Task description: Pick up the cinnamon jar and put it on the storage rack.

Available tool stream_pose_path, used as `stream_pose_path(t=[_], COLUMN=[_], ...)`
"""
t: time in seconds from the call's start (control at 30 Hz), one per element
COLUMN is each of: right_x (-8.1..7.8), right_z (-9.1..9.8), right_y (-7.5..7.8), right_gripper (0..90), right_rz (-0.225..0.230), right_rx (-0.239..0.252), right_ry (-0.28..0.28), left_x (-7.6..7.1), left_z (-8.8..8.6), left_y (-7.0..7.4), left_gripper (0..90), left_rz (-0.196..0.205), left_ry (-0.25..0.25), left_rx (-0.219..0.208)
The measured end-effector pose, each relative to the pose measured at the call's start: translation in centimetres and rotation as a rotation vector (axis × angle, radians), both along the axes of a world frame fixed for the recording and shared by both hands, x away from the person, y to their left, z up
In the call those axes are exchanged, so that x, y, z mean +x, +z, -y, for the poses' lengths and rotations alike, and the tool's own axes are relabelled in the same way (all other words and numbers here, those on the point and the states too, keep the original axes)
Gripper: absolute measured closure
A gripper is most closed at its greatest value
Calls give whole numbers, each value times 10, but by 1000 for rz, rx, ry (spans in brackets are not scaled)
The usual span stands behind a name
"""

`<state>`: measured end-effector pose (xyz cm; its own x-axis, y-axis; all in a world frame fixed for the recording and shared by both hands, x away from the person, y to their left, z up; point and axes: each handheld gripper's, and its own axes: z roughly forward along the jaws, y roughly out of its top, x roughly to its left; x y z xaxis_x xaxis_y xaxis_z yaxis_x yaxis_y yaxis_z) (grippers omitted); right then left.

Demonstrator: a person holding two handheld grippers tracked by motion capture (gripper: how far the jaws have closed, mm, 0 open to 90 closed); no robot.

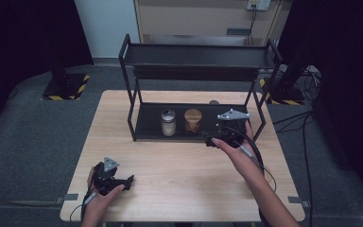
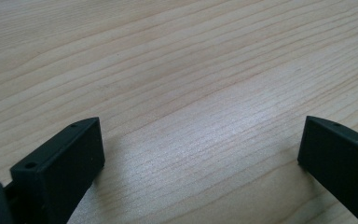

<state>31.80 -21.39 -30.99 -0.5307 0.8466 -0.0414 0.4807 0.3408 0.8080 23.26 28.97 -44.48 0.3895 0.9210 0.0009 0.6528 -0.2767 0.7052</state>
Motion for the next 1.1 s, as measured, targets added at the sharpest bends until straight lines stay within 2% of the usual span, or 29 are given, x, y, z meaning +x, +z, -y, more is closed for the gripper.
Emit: stream_pose_path(t=[0.5,1.1], right_x=[-9,-21], right_z=[10,26], right_y=[-4,3], right_gripper=[37,36], right_rz=[-10,-5], right_rx=[-2,-1], right_ry=[3,-7], left_x=[0,0], left_z=[0,0], left_y=[0,0], left_gripper=[0,0], left_rz=[0,0], left_ry=[0,0], left_rx=[0,0])
